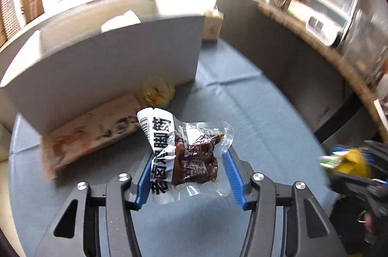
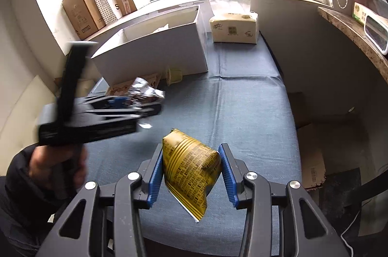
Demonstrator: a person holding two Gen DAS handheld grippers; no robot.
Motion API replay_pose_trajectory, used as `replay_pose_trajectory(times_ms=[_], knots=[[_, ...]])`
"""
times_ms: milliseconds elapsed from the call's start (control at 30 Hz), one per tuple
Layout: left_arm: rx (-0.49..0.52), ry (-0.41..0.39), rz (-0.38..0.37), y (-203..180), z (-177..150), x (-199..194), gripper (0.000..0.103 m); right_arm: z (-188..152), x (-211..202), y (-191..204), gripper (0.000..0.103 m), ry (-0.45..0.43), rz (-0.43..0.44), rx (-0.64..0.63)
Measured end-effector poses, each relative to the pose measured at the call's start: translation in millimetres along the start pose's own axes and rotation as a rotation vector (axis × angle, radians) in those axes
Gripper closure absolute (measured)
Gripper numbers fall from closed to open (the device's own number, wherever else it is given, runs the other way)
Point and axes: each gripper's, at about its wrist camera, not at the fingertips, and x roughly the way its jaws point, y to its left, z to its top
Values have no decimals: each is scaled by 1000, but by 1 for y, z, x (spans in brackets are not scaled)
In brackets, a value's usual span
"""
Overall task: Organize snacks
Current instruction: 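Grasp the beef jerky pouch with the left tool while the right carries the yellow packet, both into box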
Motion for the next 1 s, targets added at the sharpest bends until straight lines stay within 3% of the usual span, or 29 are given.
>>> replay_pose_trajectory(times_ms=[200, 400, 633, 733, 867, 933, 967, 1000], knots=[[-86, -129, 7, 41, 1, -84, 44, 23, 15, 18, 55, -13, 44, -47], [-130, -215, 57, 86, 41, -123, 43, 79, 36, 45, 55, -59, 83, -136], [-181, -234, 87, 136, 114, -86, 42, 168, 70, 63, 55, -99, 90, -165], [-176, -194, 105, 149, 143, -52, 42, 204, 93, 65, 55, -92, 78, -152], [-173, -124, 119, 156, 157, -5, 42, 234, 129, 55, 55, -48, 90, -89], [-159, -104, 132, 155, 158, 9, 39, 239, 142, 53, 51, -41, 94, -80], [-159, -89, 129, 156, 158, 14, 33, 240, 149, 53, 50, -25, 91, -89], [-160, -70, 130, 156, 157, 18, 19, 241, 156, 53, 38, -2, 89, -91]])
